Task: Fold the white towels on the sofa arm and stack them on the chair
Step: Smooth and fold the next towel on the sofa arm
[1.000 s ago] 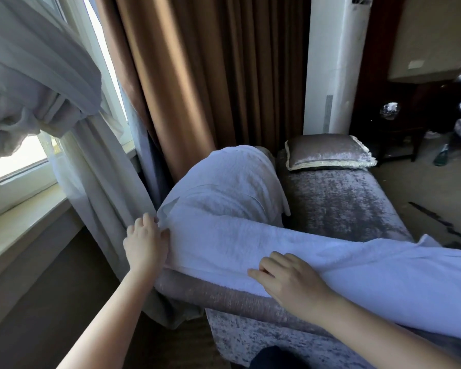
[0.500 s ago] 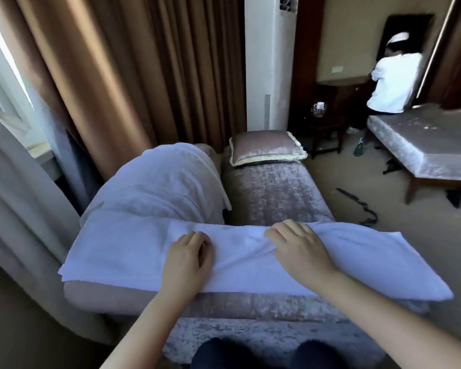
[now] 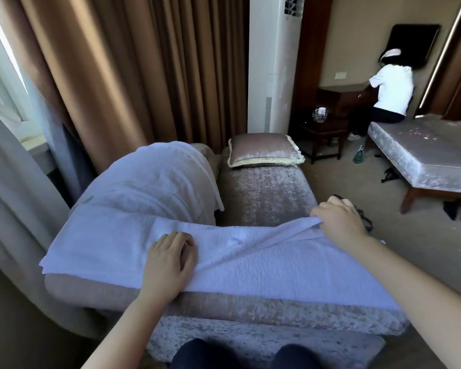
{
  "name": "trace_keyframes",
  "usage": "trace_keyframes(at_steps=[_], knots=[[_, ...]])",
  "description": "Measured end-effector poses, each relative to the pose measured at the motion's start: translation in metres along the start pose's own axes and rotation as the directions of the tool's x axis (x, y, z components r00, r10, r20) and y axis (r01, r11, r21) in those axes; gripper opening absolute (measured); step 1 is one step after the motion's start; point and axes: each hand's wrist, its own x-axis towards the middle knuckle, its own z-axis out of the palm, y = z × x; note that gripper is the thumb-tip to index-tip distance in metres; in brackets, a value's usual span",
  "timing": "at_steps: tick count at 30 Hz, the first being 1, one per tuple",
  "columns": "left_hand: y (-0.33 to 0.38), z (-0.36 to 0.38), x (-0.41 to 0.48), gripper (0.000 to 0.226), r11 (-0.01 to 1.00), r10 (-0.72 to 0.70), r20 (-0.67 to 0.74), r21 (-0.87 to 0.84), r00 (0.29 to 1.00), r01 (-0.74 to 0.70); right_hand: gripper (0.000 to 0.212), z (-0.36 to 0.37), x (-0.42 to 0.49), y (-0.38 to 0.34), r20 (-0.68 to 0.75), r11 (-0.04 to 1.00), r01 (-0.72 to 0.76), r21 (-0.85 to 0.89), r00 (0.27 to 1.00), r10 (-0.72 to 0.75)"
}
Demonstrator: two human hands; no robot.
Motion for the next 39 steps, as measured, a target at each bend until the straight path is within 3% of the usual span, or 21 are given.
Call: trace_keyframes(at_steps=[5, 9, 15, 19, 22, 25, 27, 31, 34, 37, 39], knots=[[-0.001, 0.002, -0.001, 0.016, 1.0, -0.001, -0.016, 0.024, 1.0, 0.002, 0.027, -0.006, -0.006, 0.036, -0.121, 0.989, -0.131, -0.075, 0.985, 0.121], [-0.002, 0.001, -0.001, 0.02, 1.0, 0.002, -0.005, 0.018, 1.0, -0.002, 0.023, -0.03, -0.022, 0.055, -0.284, 0.975, -0.218, -0.041, 0.938, 0.198], [-0.003, -0.002, 0.0, 0.023, 0.999, -0.004, 0.024, -0.045, 1.0, 0.006, 0.027, -0.062, -0.106, 0.05, -0.426, 0.992, -0.117, -0.051, 0.901, 0.085], [-0.006, -0.012, -0.007, 0.025, 0.99, 0.135, 0.073, -0.057, 0.988, -0.131, 0.029, -0.053, -0.157, 0.044, -0.336, 0.993, -0.092, -0.07, 0.94, 0.064], [-0.011, -0.019, -0.017, 0.035, 0.932, 0.337, 0.099, 0.103, 0.936, -0.347, 0.03, -0.046, -0.177, 0.046, -0.29, 0.987, -0.156, -0.028, 0.946, 0.141], [-0.016, -0.025, -0.02, 0.024, 0.874, 0.447, 0.071, 0.174, 0.891, -0.453, 0.032, -0.049, -0.178, 0.043, -0.306, 0.981, -0.192, 0.031, 0.932, 0.192], [-0.016, -0.031, -0.021, 0.012, 0.879, 0.442, 0.048, 0.176, 0.896, -0.444, 0.03, -0.055, -0.176, 0.04, -0.335, 0.974, -0.216, 0.065, 0.915, 0.225], [-0.012, -0.037, -0.028, 0.01, 0.918, 0.366, 0.061, 0.14, 0.928, -0.371, 0.028, -0.055, -0.184, 0.035, -0.303, 0.981, -0.185, 0.063, 0.933, 0.196], [-0.012, -0.034, -0.031, 0.032, 0.92, 0.341, 0.155, 0.149, 0.927, -0.363, 0.034, -0.043, -0.197, 0.033, -0.225, 0.982, -0.164, 0.093, 0.958, 0.181], [0.003, -0.033, -0.02, 0.047, 0.937, 0.305, 0.142, 0.13, 0.942, -0.323, 0.036, -0.045, -0.201, 0.033, -0.203, 0.971, -0.178, 0.159, 0.957, 0.208], [0.023, -0.027, -0.006, 0.043, 0.943, 0.309, 0.114, 0.09, 0.944, -0.32, 0.036, -0.051, -0.202, 0.034, -0.195, 0.973, -0.144, 0.182, 0.964, 0.179]])
